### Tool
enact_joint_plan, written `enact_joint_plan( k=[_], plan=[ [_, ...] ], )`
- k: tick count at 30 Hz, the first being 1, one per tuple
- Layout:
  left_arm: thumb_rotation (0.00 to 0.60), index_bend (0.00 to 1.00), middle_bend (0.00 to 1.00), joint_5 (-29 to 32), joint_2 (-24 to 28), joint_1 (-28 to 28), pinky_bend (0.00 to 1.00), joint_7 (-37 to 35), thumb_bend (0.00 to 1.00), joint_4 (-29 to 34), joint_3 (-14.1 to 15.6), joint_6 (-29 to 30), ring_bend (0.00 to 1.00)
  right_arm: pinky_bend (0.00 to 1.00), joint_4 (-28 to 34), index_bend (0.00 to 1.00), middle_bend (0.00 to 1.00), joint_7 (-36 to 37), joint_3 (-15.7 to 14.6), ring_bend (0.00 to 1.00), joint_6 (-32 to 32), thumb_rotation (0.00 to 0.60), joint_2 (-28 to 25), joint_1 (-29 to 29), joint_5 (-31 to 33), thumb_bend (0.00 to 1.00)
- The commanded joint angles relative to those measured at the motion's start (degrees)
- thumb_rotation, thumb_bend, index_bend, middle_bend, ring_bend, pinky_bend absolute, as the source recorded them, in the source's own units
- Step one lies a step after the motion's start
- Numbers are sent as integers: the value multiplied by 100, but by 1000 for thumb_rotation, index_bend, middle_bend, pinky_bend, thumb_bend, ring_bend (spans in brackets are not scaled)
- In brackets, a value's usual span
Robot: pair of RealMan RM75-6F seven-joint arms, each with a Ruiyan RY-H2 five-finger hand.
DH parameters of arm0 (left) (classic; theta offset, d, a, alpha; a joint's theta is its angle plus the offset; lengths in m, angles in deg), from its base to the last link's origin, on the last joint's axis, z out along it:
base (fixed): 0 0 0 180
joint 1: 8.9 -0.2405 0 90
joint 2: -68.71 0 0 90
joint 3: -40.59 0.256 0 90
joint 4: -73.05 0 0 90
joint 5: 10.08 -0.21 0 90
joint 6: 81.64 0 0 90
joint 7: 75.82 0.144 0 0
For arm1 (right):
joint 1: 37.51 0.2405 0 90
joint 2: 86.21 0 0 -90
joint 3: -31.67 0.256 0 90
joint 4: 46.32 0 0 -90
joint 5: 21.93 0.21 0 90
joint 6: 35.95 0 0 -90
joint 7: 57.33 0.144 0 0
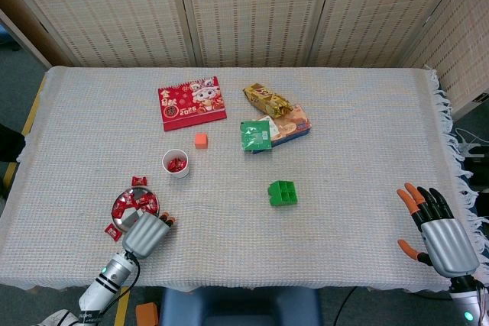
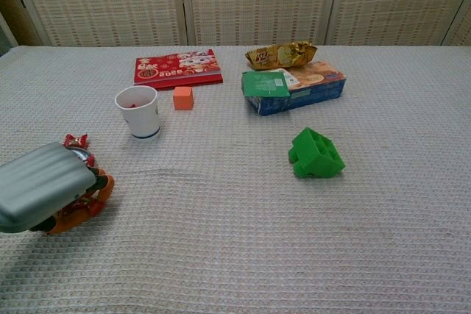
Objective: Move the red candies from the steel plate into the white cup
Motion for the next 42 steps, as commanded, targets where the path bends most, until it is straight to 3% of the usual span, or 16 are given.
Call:
enact_joint_plan(
  k=[1,9,18,22,28,34,42],
  plan=[
    [600,521,566,-66,62,-51,1000,-14,417,55,40,90,738,0,1,0,0,-5,0,0,6,600,0,2,0,125],
    [600,599,658,-69,259,-180,1000,-148,415,287,64,219,770,0,7,0,0,-1,-4,0,11,600,-3,3,-9,126],
    [600,654,693,19,601,-80,1000,-149,425,867,-210,222,789,0,2,0,0,59,1,0,-20,600,-25,-6,-19,125],
    [600,657,695,69,692,80,1000,-128,425,1173,-441,150,790,0,1,0,0,69,5,0,-21,600,-30,-5,-17,125],
    [600,642,663,151,462,641,1000,-290,424,1401,-1203,48,792,0,5,0,0,77,11,0,-10,600,-30,4,-16,125],
    [600,617,638,644,55,1319,1000,-18,423,1073,-1816,-570,792,0,-9,0,0,98,24,0,12,600,-41,12,21,125],
    [600,611,630,1124,-418,1845,1000,173,422,-52,-2053,-1005,792,0,-30,0,0,153,11,0,-14,600,-72,-14,27,125]
  ],
)
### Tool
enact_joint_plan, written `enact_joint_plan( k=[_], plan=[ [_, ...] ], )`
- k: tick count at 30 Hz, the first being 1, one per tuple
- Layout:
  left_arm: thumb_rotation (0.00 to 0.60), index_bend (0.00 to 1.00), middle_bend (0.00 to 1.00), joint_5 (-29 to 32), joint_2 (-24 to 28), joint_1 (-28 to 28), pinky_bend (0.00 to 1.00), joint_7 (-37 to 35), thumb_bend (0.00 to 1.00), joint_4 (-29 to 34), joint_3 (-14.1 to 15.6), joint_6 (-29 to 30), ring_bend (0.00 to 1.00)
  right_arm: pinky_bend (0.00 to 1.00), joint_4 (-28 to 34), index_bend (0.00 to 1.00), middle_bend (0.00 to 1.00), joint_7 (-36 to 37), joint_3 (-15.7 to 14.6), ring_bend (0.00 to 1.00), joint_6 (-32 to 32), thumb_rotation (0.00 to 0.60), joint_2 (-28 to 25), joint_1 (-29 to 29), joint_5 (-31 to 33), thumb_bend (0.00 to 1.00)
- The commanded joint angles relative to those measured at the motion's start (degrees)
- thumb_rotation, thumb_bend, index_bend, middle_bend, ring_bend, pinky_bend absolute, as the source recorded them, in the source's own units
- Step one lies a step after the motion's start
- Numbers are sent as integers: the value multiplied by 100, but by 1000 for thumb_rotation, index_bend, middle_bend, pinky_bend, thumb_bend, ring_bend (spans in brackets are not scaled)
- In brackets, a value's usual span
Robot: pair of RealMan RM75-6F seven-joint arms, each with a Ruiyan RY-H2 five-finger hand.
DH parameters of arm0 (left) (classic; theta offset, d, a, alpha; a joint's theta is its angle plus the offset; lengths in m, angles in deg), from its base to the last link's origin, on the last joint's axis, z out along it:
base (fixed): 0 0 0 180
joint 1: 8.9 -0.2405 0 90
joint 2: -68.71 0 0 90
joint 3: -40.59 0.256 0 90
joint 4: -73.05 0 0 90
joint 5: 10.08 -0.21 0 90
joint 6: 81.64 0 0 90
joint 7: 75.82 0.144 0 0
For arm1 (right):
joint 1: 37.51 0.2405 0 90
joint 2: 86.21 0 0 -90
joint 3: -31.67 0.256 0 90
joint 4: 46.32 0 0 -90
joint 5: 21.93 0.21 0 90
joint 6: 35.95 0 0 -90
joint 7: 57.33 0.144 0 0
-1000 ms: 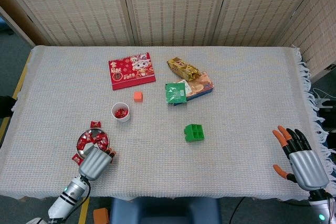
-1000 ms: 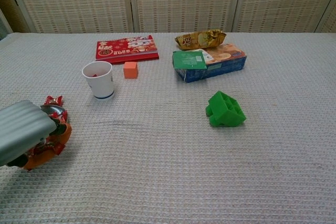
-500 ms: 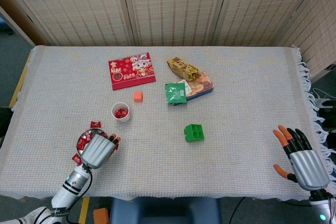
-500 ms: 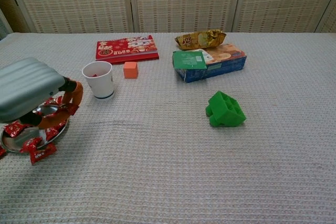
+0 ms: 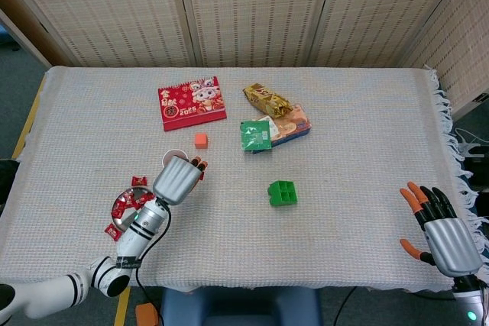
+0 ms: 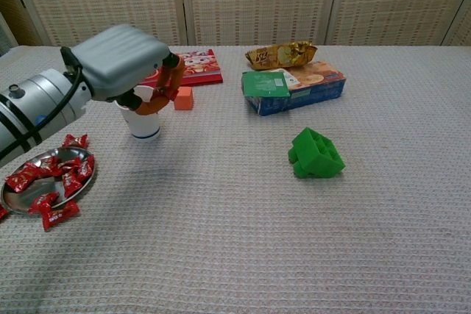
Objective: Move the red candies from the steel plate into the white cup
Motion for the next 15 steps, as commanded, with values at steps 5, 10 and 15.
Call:
enact_joint_plan(
  k=[5,10,15],
  plan=[
    [600,610,621,392,-326,357,1000,-68,424,-994,-154,-211,792,0,-8,0,0,4,16,0,-19,600,-11,-19,43,125],
    [600,593,612,475,-315,412,1000,-154,422,-1200,-94,-227,792,0,-2,0,0,-39,27,0,19,600,6,-4,67,125],
    [600,510,532,680,-198,406,1000,-76,422,-1175,-7,-375,792,0,9,0,0,-77,55,0,44,600,24,9,114,125]
  ],
)
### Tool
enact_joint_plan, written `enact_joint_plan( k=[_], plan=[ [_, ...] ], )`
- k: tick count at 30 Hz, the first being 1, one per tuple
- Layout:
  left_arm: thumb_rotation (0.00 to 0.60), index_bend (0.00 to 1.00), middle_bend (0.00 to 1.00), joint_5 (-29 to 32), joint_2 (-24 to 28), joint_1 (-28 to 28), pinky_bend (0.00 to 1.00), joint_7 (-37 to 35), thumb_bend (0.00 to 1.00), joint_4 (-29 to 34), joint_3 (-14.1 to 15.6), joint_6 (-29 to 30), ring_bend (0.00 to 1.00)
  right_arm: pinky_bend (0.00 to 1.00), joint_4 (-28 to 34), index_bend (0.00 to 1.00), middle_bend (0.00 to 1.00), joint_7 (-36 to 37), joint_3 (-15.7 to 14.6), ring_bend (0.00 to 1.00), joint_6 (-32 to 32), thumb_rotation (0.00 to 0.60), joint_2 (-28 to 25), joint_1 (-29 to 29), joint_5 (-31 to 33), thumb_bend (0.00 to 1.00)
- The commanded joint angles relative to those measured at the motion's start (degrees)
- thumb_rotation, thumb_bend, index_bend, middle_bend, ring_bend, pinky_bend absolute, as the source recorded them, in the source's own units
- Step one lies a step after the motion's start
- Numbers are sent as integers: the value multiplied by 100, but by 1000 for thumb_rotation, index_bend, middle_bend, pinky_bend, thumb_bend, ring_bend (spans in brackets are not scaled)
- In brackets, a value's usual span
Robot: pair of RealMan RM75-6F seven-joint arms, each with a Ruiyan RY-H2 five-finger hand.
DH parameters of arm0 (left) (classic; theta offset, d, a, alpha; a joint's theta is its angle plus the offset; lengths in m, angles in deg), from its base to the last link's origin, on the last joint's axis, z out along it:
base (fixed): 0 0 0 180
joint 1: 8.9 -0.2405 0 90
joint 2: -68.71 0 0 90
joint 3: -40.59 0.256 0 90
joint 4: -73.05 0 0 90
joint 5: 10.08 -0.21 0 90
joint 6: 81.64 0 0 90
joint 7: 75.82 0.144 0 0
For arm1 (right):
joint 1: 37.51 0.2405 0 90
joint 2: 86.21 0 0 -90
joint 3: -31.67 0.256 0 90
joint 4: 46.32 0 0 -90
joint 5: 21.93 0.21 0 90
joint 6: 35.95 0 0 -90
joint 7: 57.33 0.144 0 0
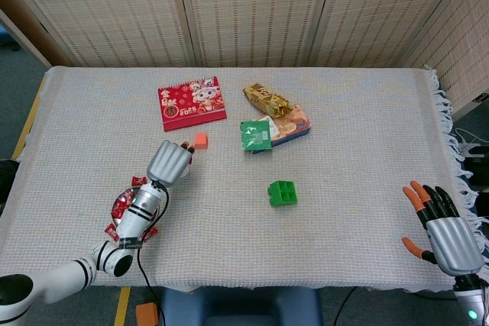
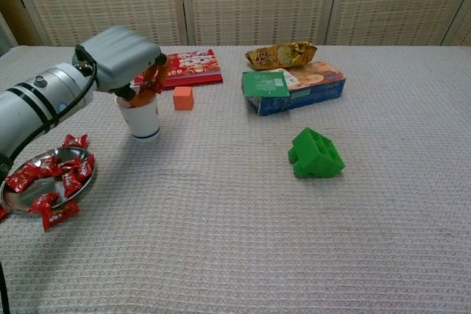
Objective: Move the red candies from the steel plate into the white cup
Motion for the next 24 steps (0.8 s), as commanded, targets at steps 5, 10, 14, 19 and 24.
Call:
enact_joint_plan(
  k=[5,10,14,19,24],
  plan=[
    [600,422,449,149,129,4,1000,116,421,108,77,-78,792,0,6,0,0,-37,11,0,40,600,18,17,28,125],
    [600,296,323,277,280,-6,1000,179,418,317,109,-100,792,0,19,0,0,-73,9,0,37,600,24,12,30,125],
    [600,234,273,423,444,-34,1000,303,416,621,146,-125,784,0,22,0,0,-75,7,0,25,600,24,4,26,125],
    [600,189,235,359,841,-341,1000,104,415,1407,333,222,774,0,22,0,0,-36,-7,0,-1,600,5,-5,-13,125],
    [600,169,195,11,1562,-970,1000,-519,415,2466,870,700,770,0,17,0,0,-3,-32,0,-7,600,-7,-7,-63,125]
  ],
)
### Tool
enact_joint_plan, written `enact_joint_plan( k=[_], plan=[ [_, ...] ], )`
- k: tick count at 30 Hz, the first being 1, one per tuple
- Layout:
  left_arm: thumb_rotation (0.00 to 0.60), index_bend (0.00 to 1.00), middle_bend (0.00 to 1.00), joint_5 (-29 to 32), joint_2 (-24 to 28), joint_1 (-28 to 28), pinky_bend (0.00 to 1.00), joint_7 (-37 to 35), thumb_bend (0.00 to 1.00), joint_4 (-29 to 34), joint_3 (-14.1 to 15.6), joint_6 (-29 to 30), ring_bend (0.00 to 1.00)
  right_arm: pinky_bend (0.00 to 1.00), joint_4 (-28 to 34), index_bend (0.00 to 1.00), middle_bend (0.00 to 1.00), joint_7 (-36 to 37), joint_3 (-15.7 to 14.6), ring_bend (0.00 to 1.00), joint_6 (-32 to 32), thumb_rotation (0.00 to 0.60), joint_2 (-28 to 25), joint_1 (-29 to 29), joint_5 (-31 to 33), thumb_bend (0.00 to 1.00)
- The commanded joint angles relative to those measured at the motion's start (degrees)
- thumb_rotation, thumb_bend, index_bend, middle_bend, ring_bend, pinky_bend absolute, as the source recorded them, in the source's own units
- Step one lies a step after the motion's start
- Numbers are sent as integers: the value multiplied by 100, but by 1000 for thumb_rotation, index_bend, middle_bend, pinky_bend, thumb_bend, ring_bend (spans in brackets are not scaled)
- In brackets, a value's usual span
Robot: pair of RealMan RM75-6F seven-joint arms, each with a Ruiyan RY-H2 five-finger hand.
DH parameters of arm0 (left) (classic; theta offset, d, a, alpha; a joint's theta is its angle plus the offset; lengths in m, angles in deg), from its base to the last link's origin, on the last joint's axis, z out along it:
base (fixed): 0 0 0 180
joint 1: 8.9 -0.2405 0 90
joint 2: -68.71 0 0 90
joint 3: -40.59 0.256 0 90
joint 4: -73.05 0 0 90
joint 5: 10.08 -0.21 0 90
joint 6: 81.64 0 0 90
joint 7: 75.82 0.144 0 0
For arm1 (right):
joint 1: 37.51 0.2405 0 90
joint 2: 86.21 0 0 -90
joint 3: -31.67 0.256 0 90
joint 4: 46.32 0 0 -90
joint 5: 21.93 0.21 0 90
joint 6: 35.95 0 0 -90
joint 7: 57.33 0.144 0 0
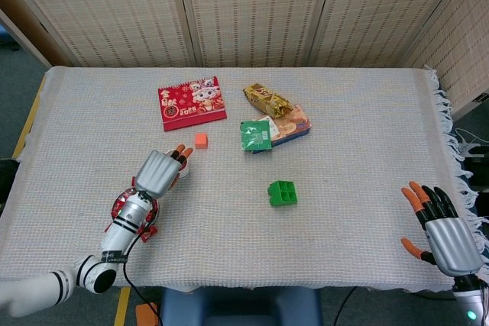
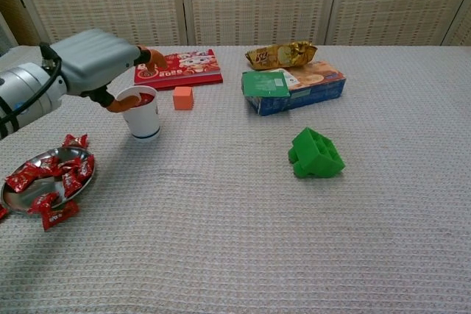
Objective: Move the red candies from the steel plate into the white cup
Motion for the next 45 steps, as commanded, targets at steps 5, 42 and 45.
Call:
enact_joint_plan(
  k=[5,42,45],
  plan=[
    [600,168,194,-927,1103,-1222,1000,-970,407,1014,1196,1114,769,0,17,0,0,-38,-52,0,30,600,16,21,-115,125],
    [600,241,345,-1291,-346,-2884,1000,-2406,409,-2180,1706,1848,770,0,52,0,0,-232,-115,0,102,600,97,48,-183,125],
    [600,239,345,-1405,-351,-2912,1000,-2427,409,-2133,1747,1908,770,0,49,0,0,-221,-108,0,111,600,95,52,-163,125]
  ],
)
